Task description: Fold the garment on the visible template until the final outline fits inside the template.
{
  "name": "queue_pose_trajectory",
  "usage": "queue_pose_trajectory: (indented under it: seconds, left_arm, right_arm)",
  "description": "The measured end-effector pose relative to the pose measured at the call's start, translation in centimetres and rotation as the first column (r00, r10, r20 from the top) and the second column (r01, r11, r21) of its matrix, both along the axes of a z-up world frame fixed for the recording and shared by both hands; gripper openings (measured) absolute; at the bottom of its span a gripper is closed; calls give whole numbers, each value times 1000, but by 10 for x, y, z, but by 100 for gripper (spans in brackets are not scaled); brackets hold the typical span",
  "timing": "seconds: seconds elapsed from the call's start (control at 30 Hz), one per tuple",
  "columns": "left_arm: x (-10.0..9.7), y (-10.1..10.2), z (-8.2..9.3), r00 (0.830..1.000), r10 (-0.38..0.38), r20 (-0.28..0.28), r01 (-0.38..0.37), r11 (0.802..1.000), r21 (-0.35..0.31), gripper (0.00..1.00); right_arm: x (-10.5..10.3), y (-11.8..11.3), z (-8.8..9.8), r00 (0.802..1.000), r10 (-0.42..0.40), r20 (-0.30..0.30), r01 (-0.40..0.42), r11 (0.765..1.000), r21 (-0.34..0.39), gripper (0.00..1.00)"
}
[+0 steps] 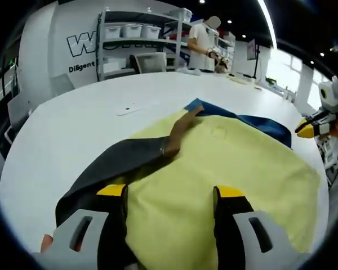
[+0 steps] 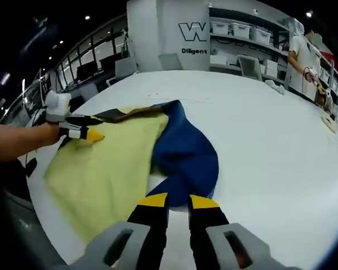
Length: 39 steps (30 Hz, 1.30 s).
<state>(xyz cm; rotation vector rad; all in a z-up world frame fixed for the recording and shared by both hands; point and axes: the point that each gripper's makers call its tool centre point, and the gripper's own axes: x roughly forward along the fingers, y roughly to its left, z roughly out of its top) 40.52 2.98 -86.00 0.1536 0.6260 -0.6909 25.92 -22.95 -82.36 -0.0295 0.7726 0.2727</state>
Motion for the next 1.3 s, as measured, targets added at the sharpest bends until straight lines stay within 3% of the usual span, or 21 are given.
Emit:
queue_pose_trajectory:
  seconds: [0.03, 0.13, 0.2, 0.27, 0.33, 0.37, 0.47, 0.5, 0.6, 0.73, 0.8, 0.97, 1.07, 1.13, 1.3]
  left_arm:
    - [0, 0, 0, 1000, 1, -1, -1, 1000, -2, 58]
    - [0, 0, 0, 1000, 2, -3, -2, 1000, -5, 58]
    - [0, 0, 0, 1000, 1, -2, -1, 1000, -4, 58]
    - [0, 0, 0, 1000, 2, -2, -2, 1000, -4, 58]
    - [0, 0, 0, 1000, 3, -1, -3, 1000, -4, 57]
    - [0, 0, 0, 1000, 4, -1, -4, 1000, -4, 57]
    - [1, 1, 0, 1000, 7, -4, -8, 1000, -10, 56]
    - [1, 2, 0, 1000, 8, -4, -8, 1000, -10, 56]
    - [1, 2, 0, 1000, 13, -7, -13, 1000, -16, 55]
    - [1, 2, 0, 1000, 14, -8, -14, 1000, -16, 55]
    - [1, 2, 0, 1000, 14, -7, -14, 1000, -14, 55]
    - [1, 2, 0, 1000, 17, -8, -17, 1000, -14, 55]
    - [2, 2, 0, 1000, 18, -10, -18, 1000, -16, 55]
    - [2, 2, 0, 1000, 19, -10, -19, 1000, -16, 54]
    - [2, 2, 0, 1000, 19, -10, -19, 1000, -15, 54]
  right_arm:
    - [-4, 7, -6, 998, 60, -5, -60, 998, -32, 6]
    - [-10, 22, -13, 994, 104, -23, -105, 994, -11, 7]
    - [-11, 27, -19, 987, 161, -14, -162, 985, -57, 7]
    - [-13, 26, -25, 987, 158, -36, -160, 985, -68, 6]
    - [-8, 26, -23, 970, 243, 29, -234, 955, -185, 7]
    - [-7, 25, -23, 956, 292, 37, -273, 926, -260, 7]
    - [-7, 30, -24, 912, 408, 38, -361, 845, -395, 8]
    - [-5, 28, -25, 904, 426, 30, -370, 815, -446, 7]
    - [-2, 24, -31, 887, 462, 0, -395, 758, -520, 5]
    - [1, 25, -35, 881, 473, -5, -405, 749, -524, 6]
    - [6, 25, -32, 870, 493, 9, -407, 728, -551, 5]
    - [12, 27, -34, 863, 506, 7, -421, 726, -544, 0]
    - [15, 25, -25, 868, 495, 35, -401, 742, -537, 0]
    - [15, 22, -21, 875, 482, 52, -390, 763, -516, 0]
    - [17, 13, -12, 910, 403, 92, -330, 842, -426, 0]
